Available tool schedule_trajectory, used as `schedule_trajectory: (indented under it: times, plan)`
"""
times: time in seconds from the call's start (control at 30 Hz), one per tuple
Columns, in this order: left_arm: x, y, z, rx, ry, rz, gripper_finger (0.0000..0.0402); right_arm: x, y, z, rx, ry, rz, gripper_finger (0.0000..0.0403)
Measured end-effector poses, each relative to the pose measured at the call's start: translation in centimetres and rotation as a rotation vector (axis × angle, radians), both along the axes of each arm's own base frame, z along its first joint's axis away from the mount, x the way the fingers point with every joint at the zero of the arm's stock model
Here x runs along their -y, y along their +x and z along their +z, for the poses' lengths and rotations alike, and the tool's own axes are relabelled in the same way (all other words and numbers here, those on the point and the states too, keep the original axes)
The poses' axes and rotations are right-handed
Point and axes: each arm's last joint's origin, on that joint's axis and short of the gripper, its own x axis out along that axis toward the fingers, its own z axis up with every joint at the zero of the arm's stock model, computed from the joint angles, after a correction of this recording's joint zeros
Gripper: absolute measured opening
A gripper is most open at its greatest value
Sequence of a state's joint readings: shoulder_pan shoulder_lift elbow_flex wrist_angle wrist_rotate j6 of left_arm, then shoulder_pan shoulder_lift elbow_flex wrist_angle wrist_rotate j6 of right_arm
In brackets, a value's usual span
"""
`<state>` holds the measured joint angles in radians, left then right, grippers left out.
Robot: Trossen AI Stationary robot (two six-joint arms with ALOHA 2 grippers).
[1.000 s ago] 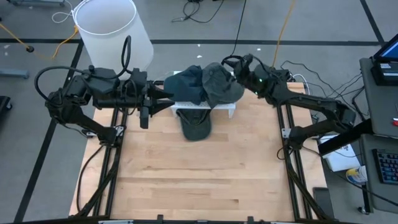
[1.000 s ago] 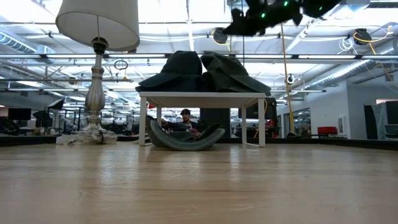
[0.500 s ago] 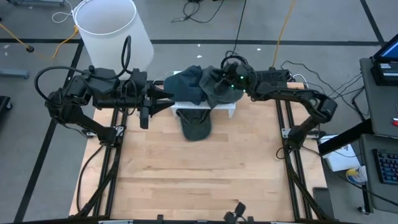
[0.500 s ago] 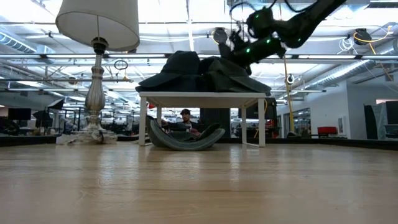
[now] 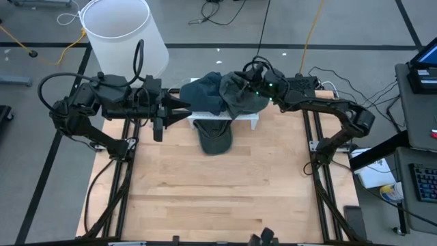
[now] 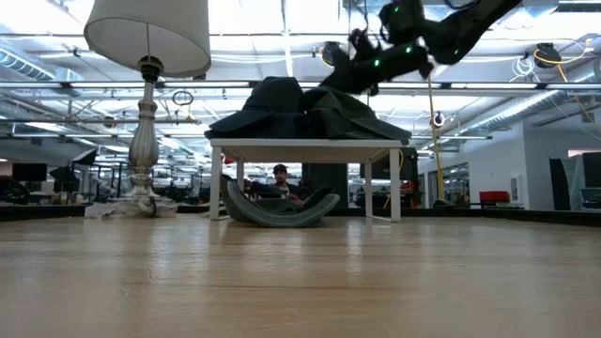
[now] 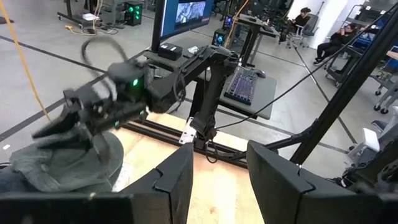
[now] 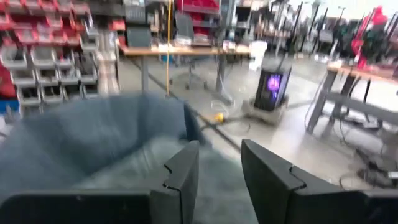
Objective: Pick & Place hat
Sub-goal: Stack the right black cap on the black cap on the shelf, then stack the black cap on the black caps on the shelf
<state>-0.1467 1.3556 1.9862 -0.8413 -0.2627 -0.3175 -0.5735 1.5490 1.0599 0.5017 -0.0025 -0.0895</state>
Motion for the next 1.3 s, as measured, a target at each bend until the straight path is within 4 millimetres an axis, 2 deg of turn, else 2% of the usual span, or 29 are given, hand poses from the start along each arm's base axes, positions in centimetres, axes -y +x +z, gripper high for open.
schedule_trajectory:
  times: [0.2,0.27,0.6,0.7,0.87,1.07,1.3]
  plan:
    - [0.1,0.0,0.0,0.0,-0.014,-0.016,0.0152,-2.1,-1.0,2.8,0.038,-0.047,0.035,0.0112]
    - [0.1,0.0,0.0,-0.002,-0.014,-0.016,0.0152,-3.2,-1.6,3.6,0.046,0.01,0.055,0.0112]
    - [0.1,0.2,-0.7,-0.068,-0.004,-0.016,0.0152,-12.4,-3.6,5.7,-0.096,0.119,0.129,0.0112]
    - [0.1,0.6,-1.0,-0.082,-0.003,-0.017,0.0152,-14.9,-3.9,5.7,-0.084,0.215,0.115,0.0112]
    - [0.4,1.1,-1.3,-0.099,-0.002,-0.028,0.0152,-18.0,-4.1,4.7,-0.045,0.503,0.068,0.0112]
    - [0.5,1.9,-1.9,-0.139,-0.012,-0.034,0.0152,-20.2,-3.8,2.5,-0.005,0.837,-0.007,0.0112]
    - [0.6,2.2,-2.2,-0.155,-0.016,-0.049,0.0152,-20.9,-4.2,-3.6,0.08,1.062,-0.112,0.0118]
